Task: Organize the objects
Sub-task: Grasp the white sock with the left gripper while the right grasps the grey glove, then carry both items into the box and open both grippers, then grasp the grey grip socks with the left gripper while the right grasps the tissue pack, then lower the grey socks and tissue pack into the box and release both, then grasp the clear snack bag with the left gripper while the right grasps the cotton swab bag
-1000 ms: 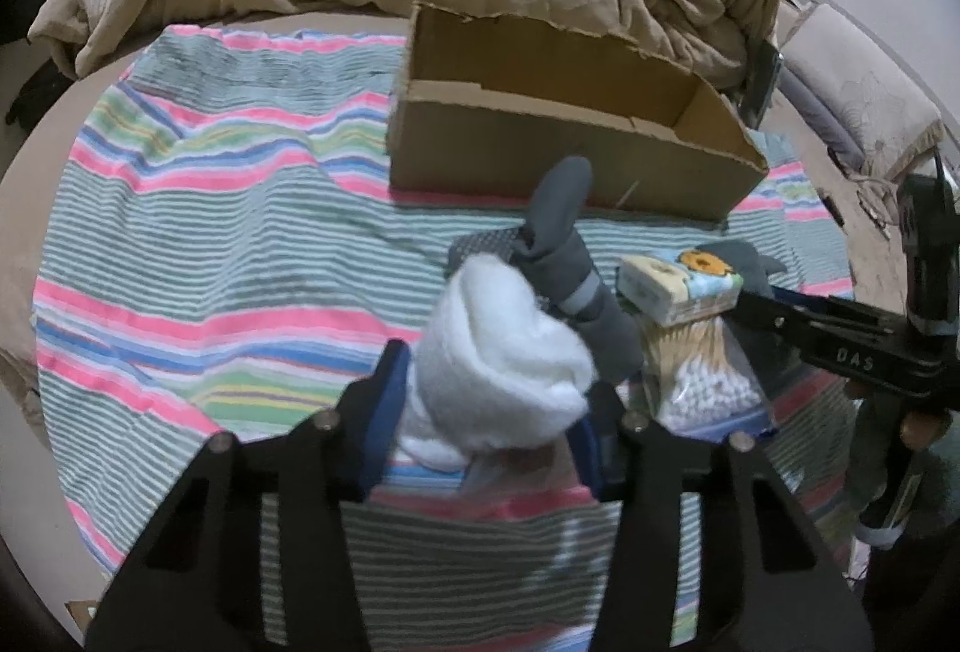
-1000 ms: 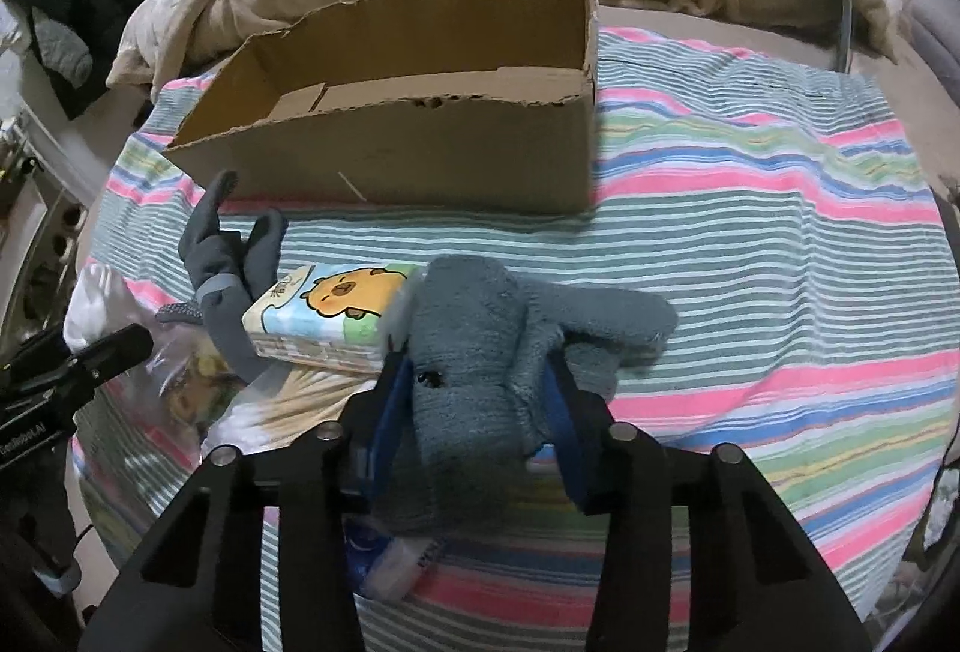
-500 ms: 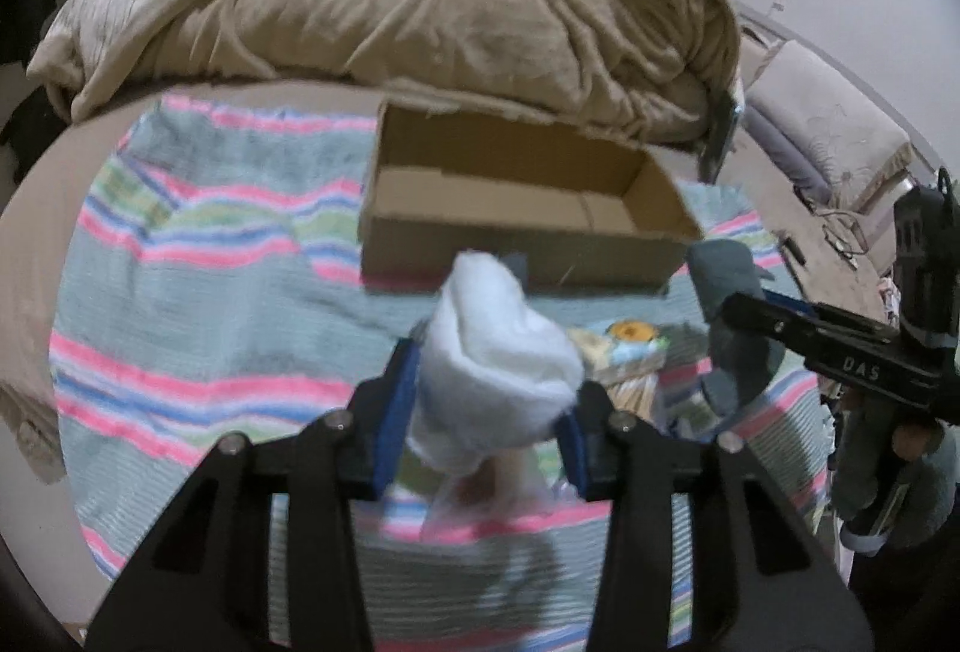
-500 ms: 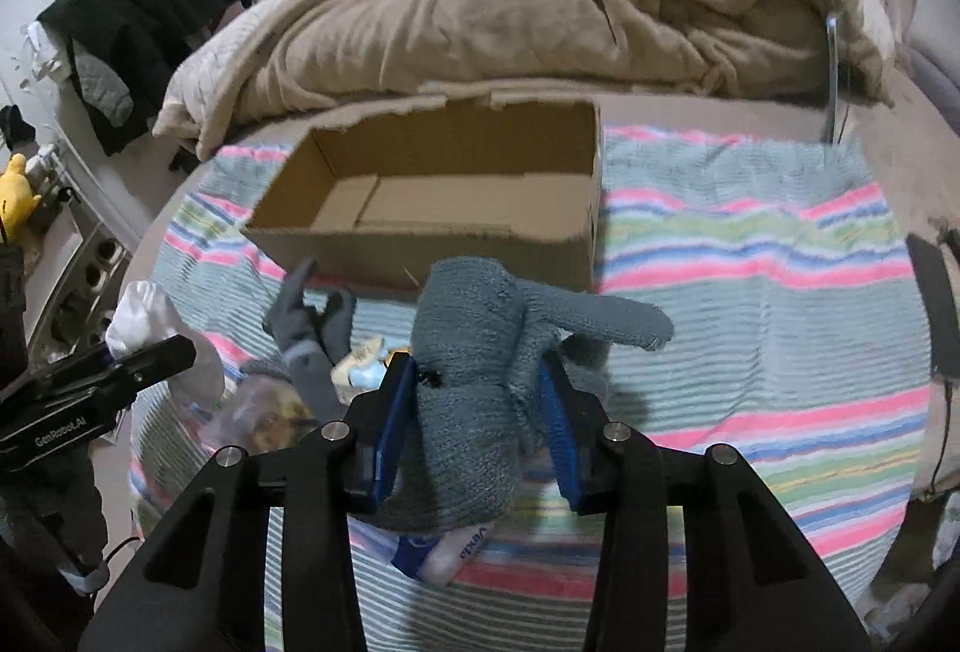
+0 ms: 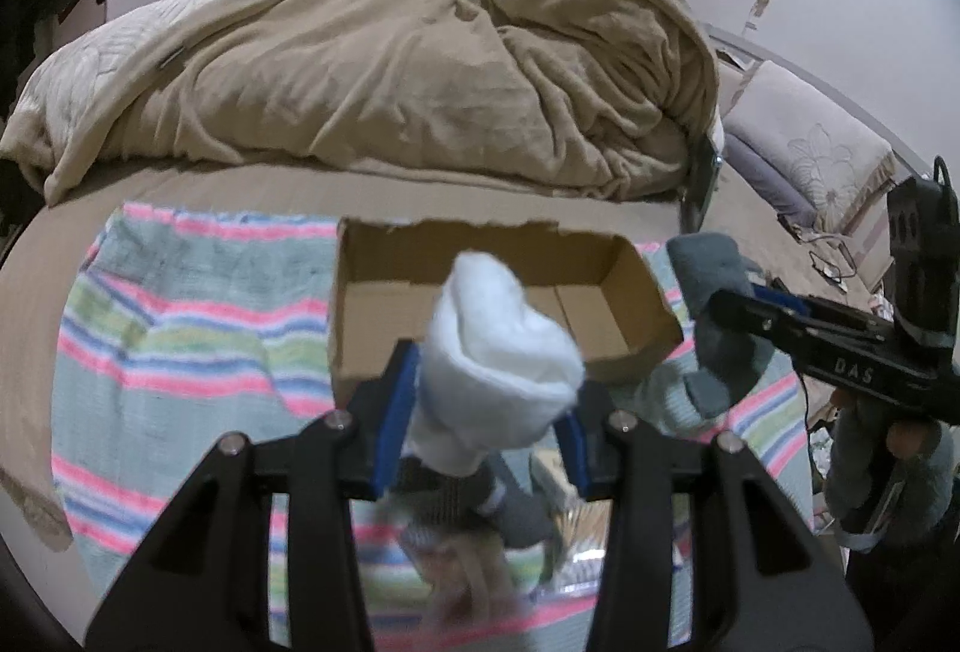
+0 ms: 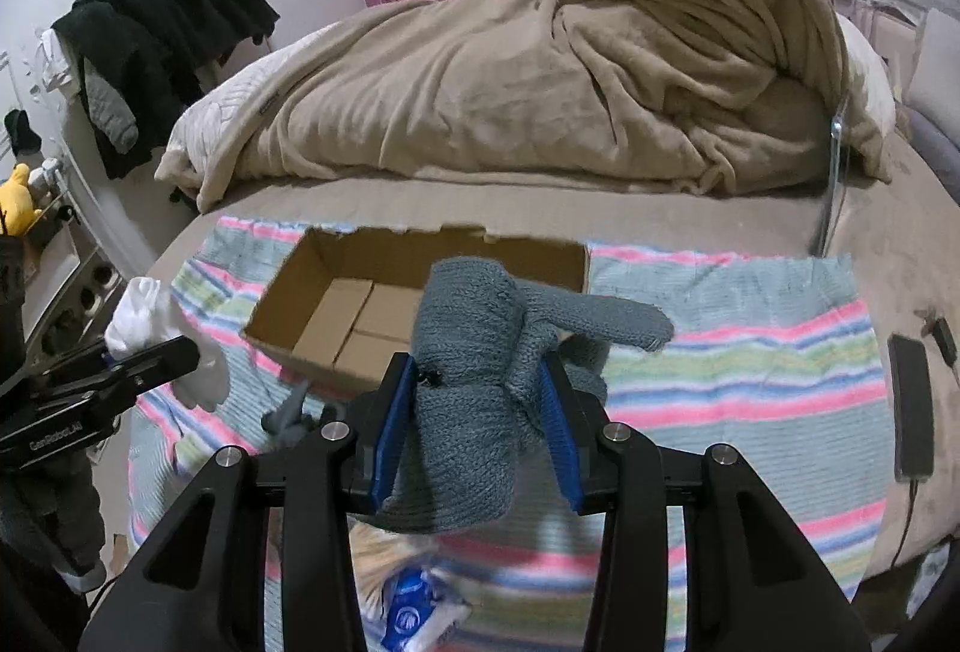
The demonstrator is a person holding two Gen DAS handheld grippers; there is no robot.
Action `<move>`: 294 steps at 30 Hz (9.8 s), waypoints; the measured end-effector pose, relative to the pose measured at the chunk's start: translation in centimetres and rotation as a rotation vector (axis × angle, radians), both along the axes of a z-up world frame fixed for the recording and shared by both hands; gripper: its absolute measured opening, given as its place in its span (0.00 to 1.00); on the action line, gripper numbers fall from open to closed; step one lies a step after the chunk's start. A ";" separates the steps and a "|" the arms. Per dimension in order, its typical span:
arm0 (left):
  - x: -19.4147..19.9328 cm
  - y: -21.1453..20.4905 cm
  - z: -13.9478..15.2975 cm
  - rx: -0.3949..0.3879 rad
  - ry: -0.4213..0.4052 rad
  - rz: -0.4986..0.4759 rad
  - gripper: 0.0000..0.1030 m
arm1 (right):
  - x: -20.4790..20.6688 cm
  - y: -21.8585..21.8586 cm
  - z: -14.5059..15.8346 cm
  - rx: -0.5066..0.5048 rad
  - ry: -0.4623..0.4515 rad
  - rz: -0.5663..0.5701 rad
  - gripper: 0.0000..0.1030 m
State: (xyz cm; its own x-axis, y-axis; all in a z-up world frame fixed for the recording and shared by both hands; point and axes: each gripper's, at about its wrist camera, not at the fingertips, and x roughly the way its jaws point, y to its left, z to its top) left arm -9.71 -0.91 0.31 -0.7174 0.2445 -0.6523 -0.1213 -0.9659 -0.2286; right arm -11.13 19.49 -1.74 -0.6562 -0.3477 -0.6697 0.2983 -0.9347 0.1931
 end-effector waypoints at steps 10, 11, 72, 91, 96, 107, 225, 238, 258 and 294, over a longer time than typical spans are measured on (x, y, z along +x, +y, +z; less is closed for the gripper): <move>-4.5 1.6 0.2 0.063 -0.010 -0.021 0.42 | -3.6 -0.1 -0.1 0.000 0.015 0.001 0.43; -4.9 1.8 0.1 0.069 -0.011 -0.023 0.42 | -3.8 -0.1 -0.2 0.000 0.013 0.001 0.43; 1.4 -0.1 -2.4 0.047 -0.086 0.035 0.75 | 0.3 -1.9 -1.2 0.019 -0.050 -0.018 0.62; 4.0 -1.7 -7.2 0.032 -0.172 0.054 0.75 | 2.6 -4.0 -4.1 0.049 -0.114 0.019 0.73; 3.7 -1.5 -8.2 0.029 -0.192 0.047 0.75 | 2.6 -5.0 -5.3 0.068 -0.141 0.040 0.73; 2.6 -2.5 -9.9 0.029 -0.233 0.070 0.75 | 1.6 -6.8 -7.6 0.085 -0.209 0.082 0.73; -8.8 -2.3 -5.0 0.048 -0.058 0.012 0.29 | -7.9 -4.6 -3.4 0.026 -0.071 0.034 0.71; -10.3 -2.1 -7.3 -0.035 -0.141 0.022 0.36 | -10.3 -5.7 -5.7 0.004 -0.087 0.055 0.72; -5.5 -2.4 -3.5 -0.032 -0.103 0.074 0.54 | -6.4 -5.8 -2.1 0.003 -0.030 0.042 0.81; 5.2 -0.4 -3.6 -0.033 -0.112 0.040 0.55 | 4.4 -4.9 -2.1 -0.001 -0.045 0.031 0.81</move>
State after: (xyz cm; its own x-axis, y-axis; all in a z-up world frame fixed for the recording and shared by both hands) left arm -4.47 -1.29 -3.24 -0.6483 0.1943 -0.7362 -0.0576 -0.9766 -0.2070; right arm -6.73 14.60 -3.81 -0.6142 -0.3680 -0.6981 0.3183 -0.9250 0.2076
